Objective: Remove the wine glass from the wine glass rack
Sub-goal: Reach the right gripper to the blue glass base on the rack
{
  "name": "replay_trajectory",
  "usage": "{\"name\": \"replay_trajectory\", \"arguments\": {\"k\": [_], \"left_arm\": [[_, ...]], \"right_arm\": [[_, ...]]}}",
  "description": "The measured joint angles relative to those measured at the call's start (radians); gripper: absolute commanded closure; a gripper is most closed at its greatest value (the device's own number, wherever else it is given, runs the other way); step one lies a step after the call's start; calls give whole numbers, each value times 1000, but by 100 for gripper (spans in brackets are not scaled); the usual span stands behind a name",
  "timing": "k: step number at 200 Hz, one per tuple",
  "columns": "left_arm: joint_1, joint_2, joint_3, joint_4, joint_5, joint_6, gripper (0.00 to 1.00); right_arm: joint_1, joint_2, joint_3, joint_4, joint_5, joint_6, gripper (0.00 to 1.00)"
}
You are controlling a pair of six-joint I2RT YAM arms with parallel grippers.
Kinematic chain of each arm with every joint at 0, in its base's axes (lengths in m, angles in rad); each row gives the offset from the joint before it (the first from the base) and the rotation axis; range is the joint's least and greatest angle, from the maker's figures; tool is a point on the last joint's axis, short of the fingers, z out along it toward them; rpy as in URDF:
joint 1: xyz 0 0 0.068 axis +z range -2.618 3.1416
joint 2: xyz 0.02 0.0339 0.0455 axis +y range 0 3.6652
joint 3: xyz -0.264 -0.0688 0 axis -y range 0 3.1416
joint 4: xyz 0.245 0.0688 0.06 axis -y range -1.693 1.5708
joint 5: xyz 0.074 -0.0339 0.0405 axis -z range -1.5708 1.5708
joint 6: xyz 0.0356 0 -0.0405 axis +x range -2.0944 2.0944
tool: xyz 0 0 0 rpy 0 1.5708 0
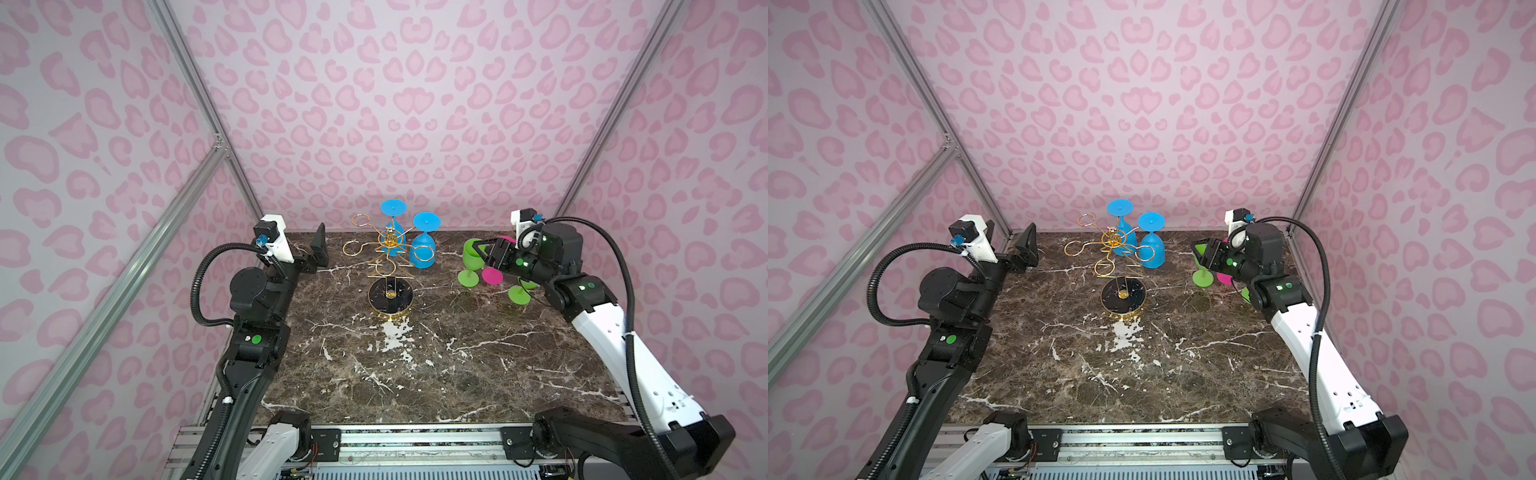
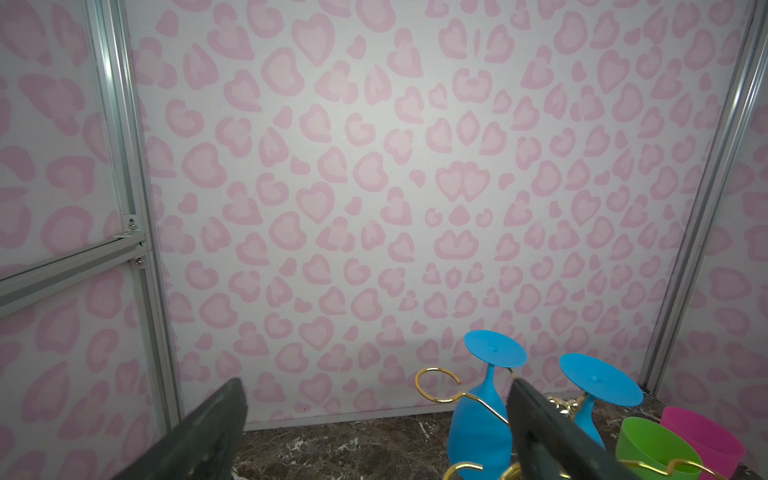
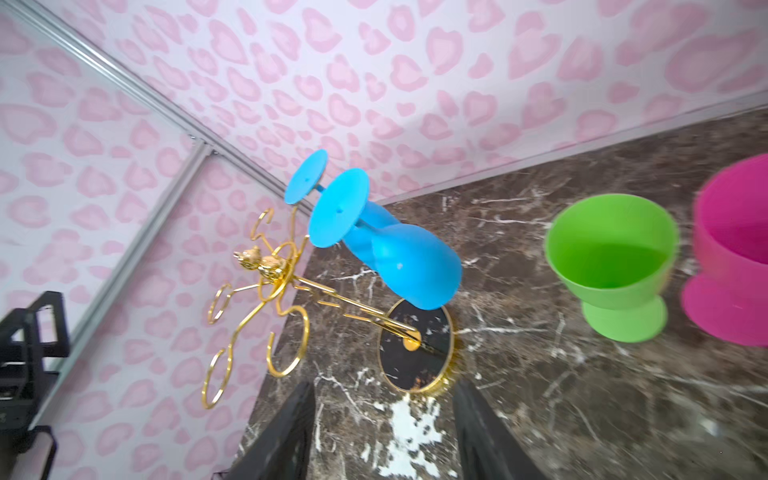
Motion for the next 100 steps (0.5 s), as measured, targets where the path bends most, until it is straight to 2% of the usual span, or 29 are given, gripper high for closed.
{"name": "replay_trajectory", "arguments": {"k": [52,100], "left_arm": [[10,5,-5,0,-4,-1,1],[15,13,-7,0,-3,-7,2]], "right_arm": [[23,219,102,185,-60,117,44],[26,386,201,252,-87,176,47]]}}
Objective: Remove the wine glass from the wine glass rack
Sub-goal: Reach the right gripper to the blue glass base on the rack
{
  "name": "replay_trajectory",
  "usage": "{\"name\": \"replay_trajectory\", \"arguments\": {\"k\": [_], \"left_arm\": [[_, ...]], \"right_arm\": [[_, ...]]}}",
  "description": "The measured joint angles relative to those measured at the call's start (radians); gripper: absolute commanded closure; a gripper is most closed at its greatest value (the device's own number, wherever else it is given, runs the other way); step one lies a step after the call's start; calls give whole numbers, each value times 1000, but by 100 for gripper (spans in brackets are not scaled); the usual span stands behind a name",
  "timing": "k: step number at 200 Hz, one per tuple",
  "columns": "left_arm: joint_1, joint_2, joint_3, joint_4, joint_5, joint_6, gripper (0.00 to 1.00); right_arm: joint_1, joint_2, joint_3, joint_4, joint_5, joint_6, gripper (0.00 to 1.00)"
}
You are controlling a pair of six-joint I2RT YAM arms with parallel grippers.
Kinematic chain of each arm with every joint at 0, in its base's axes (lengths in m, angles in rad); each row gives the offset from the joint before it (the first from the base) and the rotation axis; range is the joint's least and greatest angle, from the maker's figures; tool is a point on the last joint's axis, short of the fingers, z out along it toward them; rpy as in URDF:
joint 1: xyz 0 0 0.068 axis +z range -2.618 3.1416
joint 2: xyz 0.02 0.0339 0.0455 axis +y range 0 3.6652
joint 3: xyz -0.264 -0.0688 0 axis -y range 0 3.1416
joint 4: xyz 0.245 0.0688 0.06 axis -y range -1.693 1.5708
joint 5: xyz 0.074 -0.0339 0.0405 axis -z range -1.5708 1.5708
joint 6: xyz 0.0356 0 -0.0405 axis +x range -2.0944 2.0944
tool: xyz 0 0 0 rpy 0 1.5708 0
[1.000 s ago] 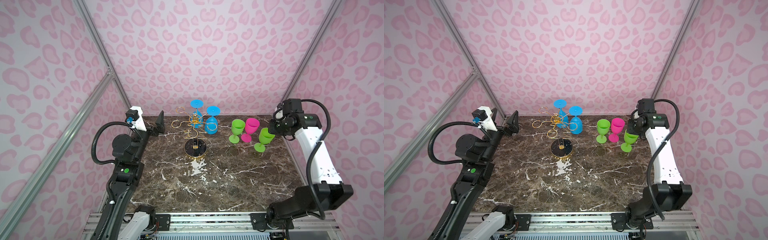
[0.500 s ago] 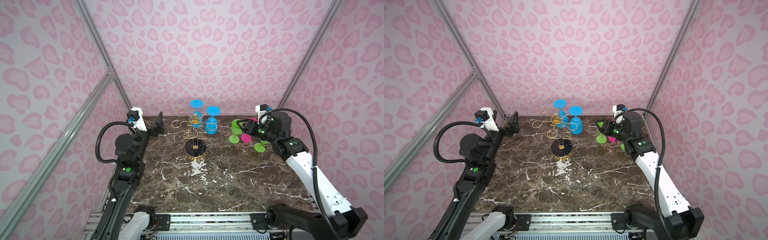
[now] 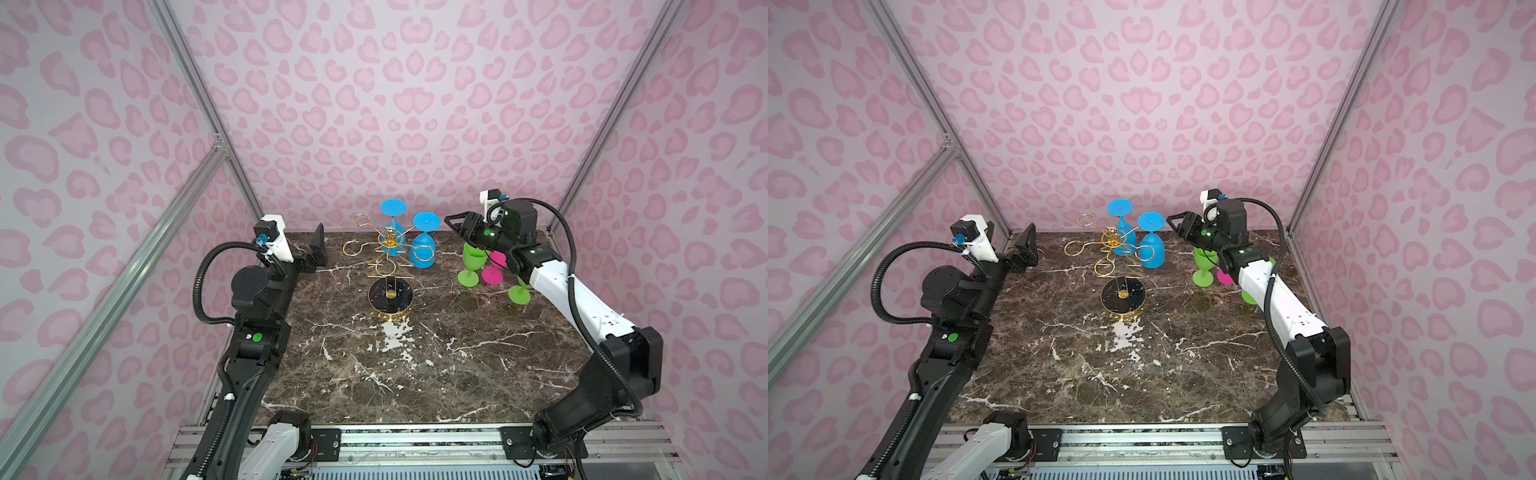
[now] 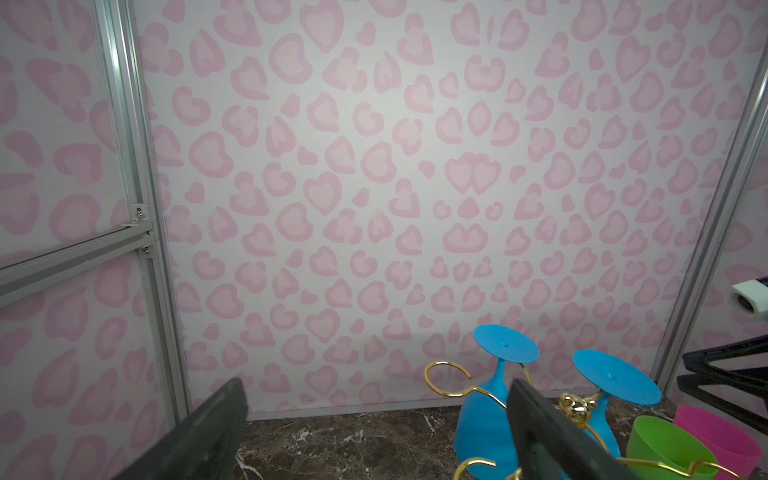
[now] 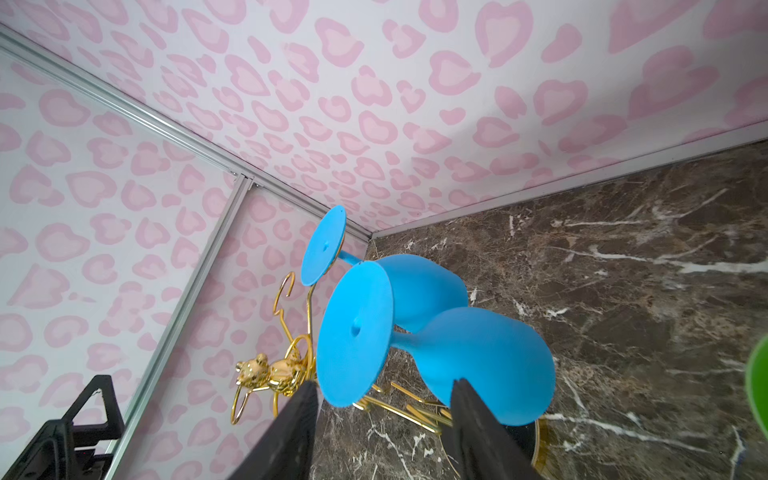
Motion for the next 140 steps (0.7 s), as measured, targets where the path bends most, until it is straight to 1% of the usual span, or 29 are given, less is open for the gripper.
{"name": "replay_trajectory", "arguments": {"k": [33,63,79,107,140], "left_arm": [[2,1,0,0,0,0,1],[5,2,0,0,1,0,1],[7,3,0,1,1,-1,1],[9,5,0,0,2,-1,2],[10,6,-2,0,3,-4,2]], "right_arm": [[5,58,20,38,-20,19,48],[16,92,75,50,-31,33,48],[24,105,92,68,-39,36,51],[37,126,108,61,-43,39,51],[40,127,110,57,-42,36,56]]}}
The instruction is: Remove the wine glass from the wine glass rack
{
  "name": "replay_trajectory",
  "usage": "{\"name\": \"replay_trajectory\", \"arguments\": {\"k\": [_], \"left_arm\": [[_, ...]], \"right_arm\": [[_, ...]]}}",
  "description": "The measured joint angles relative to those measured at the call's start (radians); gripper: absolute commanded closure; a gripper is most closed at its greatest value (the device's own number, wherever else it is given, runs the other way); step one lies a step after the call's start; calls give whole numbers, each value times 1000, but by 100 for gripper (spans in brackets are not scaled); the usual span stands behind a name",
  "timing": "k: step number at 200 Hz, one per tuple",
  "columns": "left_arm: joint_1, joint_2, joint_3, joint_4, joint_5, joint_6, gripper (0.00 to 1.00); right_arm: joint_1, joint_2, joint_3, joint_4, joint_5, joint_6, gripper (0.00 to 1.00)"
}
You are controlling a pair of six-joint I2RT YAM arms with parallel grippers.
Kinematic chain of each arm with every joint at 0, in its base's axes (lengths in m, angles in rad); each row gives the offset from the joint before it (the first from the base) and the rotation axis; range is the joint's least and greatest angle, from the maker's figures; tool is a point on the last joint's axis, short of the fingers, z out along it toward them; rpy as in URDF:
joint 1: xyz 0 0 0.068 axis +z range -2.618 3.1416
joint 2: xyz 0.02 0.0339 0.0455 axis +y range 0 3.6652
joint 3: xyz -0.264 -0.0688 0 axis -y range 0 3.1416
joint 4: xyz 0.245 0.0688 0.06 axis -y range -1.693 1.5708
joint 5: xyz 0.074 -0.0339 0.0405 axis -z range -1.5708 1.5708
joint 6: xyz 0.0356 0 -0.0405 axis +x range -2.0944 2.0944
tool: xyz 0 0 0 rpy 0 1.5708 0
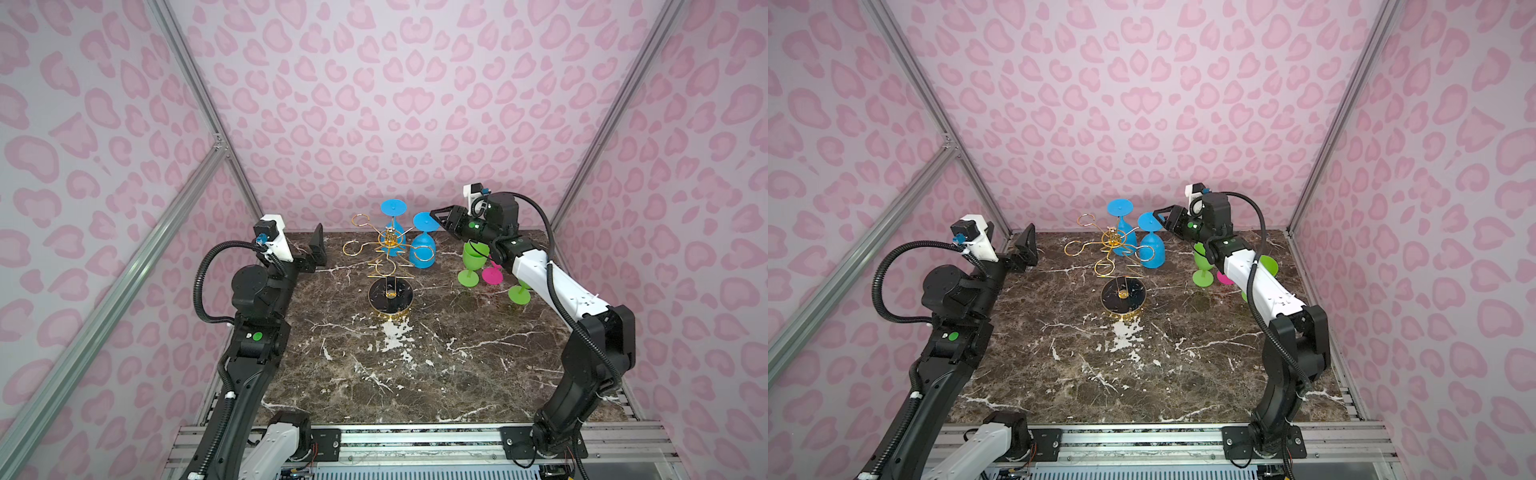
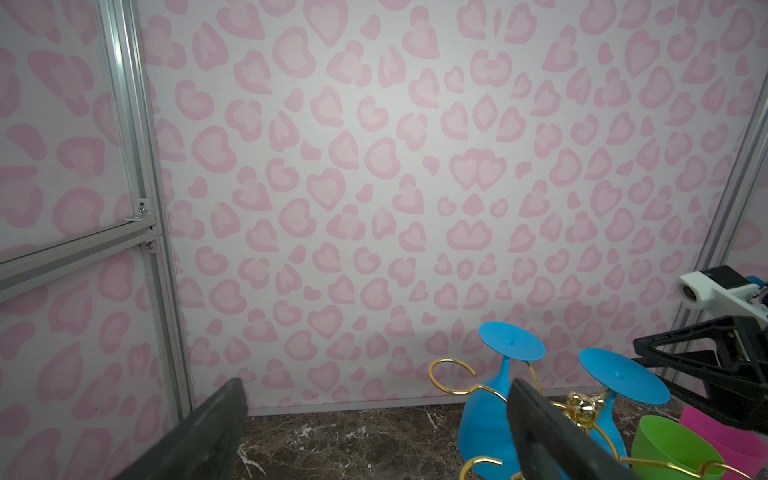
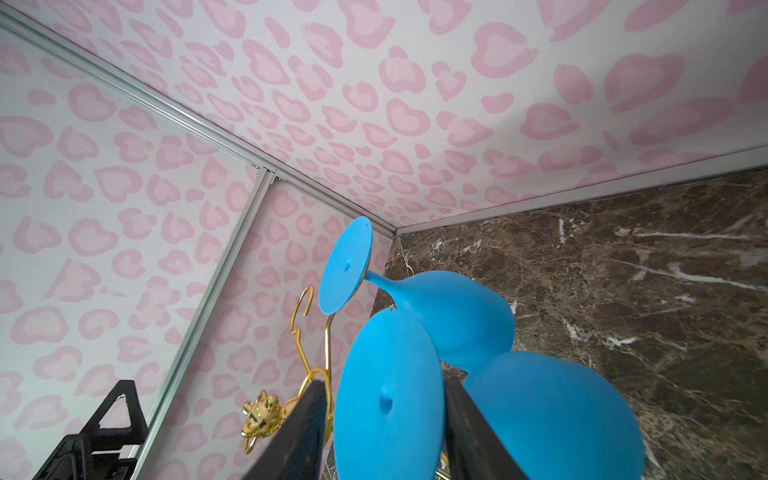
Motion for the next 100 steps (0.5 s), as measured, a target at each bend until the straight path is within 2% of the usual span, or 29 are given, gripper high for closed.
{"name": "replay_trajectory", "arguments": {"k": [60,100], "left_arm": [[2,0,0,0,1,-4,1],[2,-1,0,0,1,-5,2]], "right_arm": [[0,-10,-23,-13,0,-1,63],[0,-19,-28,-18,0,0,74]]}}
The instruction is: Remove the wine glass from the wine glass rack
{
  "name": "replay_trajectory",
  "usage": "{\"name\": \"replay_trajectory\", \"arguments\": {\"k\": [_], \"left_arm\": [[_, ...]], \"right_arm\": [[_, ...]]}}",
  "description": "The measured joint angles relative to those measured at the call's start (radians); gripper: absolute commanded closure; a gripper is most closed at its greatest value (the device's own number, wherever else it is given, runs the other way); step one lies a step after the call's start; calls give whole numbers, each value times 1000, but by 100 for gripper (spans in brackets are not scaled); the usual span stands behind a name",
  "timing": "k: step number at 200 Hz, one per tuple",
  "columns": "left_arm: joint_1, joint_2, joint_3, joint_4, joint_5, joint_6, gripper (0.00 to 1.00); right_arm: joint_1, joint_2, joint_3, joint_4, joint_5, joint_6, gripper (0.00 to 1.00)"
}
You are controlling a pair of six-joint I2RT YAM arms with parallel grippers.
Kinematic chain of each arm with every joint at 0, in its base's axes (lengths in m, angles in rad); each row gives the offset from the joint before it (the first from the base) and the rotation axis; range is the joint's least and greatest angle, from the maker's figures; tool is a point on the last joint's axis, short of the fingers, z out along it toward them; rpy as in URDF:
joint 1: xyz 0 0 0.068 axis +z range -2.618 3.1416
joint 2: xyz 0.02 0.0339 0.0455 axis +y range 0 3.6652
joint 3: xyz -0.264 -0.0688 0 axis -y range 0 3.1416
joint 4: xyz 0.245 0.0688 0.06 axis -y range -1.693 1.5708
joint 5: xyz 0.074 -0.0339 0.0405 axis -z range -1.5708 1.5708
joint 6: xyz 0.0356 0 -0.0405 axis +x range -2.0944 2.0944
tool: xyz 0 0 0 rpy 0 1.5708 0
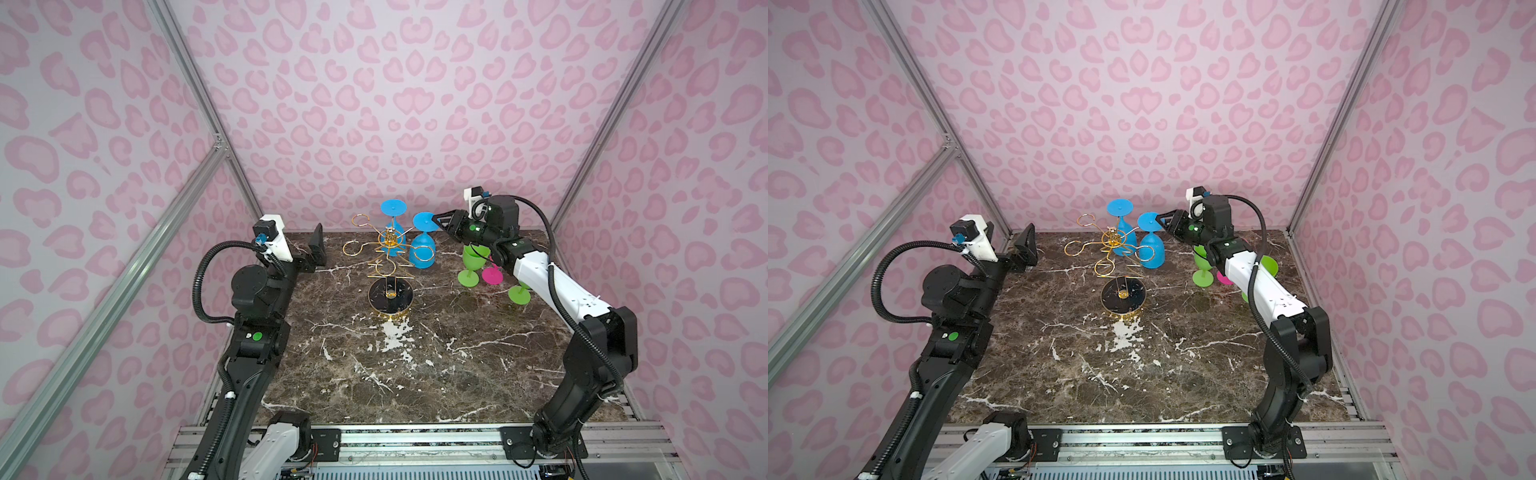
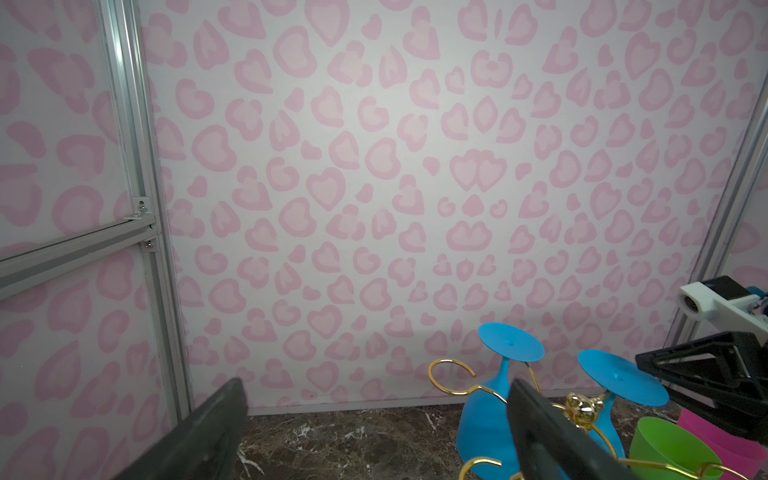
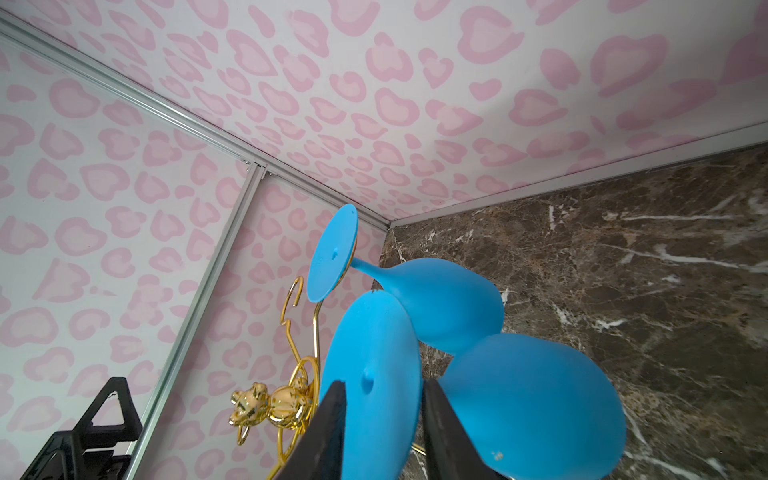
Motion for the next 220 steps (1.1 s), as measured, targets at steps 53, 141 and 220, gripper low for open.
{"name": "replay_trajectory", "arguments": {"k": [53,141,220], "left_arm": [[0,-6,-1,0,0,-3,1],[0,-11,-2,1,0,-3,1],[0,-13,-4,14,-1,-10,1]], "right_arm": [[0,-3,-6,-3,-1,1,86],[-10,-11,-31,79,-33,87,100],[-14,-6,-64,206,-67,198,100]]}}
